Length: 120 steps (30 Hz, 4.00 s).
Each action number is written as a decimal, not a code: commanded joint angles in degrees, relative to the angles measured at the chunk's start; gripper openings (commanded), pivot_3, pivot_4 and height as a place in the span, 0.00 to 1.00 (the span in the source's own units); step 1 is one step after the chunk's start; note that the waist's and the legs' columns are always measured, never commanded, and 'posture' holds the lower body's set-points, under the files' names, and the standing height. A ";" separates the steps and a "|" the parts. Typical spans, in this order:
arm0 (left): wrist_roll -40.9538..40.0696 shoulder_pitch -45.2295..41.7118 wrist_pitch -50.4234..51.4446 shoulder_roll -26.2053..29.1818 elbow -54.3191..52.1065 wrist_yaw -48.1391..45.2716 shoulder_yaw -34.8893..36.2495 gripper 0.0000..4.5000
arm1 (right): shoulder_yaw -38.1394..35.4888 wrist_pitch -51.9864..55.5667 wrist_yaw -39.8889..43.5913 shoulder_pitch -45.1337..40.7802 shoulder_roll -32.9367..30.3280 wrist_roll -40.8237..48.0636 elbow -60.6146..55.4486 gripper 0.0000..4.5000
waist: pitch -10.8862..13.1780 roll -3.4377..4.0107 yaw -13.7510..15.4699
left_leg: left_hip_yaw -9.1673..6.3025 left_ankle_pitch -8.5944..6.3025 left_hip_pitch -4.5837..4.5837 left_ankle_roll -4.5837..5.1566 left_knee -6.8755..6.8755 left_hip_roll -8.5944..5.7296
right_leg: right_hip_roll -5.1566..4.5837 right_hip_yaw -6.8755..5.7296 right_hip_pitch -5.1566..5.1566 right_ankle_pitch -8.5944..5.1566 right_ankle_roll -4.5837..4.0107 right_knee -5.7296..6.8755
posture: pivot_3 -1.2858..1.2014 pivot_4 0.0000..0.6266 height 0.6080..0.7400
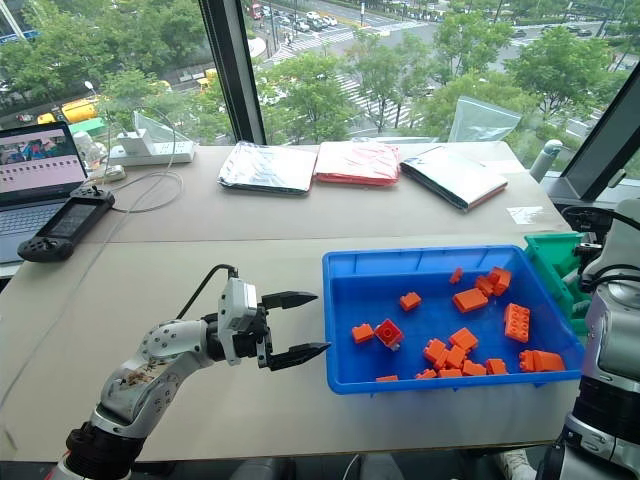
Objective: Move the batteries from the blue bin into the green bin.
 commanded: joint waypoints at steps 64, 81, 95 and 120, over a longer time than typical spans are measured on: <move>-0.57 -0.02 -2.60 -0.42 -0.48 -2.13 0.51 1.00 | 35.44 8.41 32.35 12.65 -10.27 14.37 -28.07 0.32 | 0.13 0.01 0.18 | -0.15 -0.03 0.05 0.04 0.08 0.06 | 0.01 -0.14 0.15 0.00 0.05 -0.11 | 0.52 0.24 1.00; -0.47 0.25 -2.38 -0.24 -0.56 -2.14 0.40 1.00 | 19.60 4.57 26.39 10.38 -13.85 8.39 -16.77 0.32 | 0.13 0.01 0.23 | -0.10 -0.03 0.03 0.04 0.07 0.01 | -0.01 -0.14 0.14 0.00 0.04 -0.10 | 0.52 0.24 1.00; -0.82 0.36 -1.77 0.03 -1.03 -2.09 0.51 1.00 | 20.84 7.48 36.15 12.13 -7.17 24.27 -32.28 0.99 | 0.13 0.01 0.33 | -0.13 -0.03 0.03 0.04 0.07 0.09 | -0.01 -0.10 0.12 0.00 0.04 -0.06 | 0.52 0.24 1.00; -0.54 0.96 -2.81 -0.62 -0.99 -1.73 0.46 1.00 | 40.79 7.27 39.01 8.78 -10.61 15.73 -19.14 0.45 | 0.13 -0.02 0.11 | -0.15 -0.03 0.05 0.04 0.08 0.05 | 0.02 -0.15 0.11 0.00 0.03 -0.07 | 0.52 0.24 1.00</move>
